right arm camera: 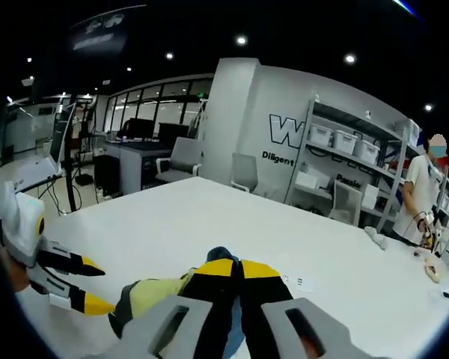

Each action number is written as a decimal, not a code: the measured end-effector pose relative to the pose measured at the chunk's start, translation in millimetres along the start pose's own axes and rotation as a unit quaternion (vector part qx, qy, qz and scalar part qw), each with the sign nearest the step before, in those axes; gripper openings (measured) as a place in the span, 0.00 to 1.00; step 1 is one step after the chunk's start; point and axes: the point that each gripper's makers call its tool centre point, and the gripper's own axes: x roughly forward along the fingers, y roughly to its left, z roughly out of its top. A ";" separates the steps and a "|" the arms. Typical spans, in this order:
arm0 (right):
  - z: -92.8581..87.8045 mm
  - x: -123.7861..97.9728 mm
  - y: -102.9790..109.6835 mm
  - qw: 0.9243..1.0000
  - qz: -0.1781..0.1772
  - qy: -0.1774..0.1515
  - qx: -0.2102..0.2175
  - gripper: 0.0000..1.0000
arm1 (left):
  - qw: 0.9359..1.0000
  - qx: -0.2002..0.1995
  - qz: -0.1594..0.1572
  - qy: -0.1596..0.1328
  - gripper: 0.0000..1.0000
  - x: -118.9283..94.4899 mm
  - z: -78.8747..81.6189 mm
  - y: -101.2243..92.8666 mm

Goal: Fold the garment on the visible template until the final outline fits inside the template.

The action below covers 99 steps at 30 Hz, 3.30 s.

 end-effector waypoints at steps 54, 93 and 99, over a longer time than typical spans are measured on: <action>-234.4 -53.9 -83.6 0.957 -0.122 0.244 0.103 0.00 | 1.000 0.011 -0.005 0.019 0.42 -0.3 -7.0 -5.6; -114.5 82.7 -31.5 0.987 0.016 0.147 0.063 0.05 | 0.999 -0.011 -0.010 0.043 0.36 39.9 11.1 20.0; -126.8 99.3 -20.1 0.984 0.040 0.166 0.058 0.05 | 0.999 -0.011 -0.010 0.049 0.36 50.1 12.9 22.6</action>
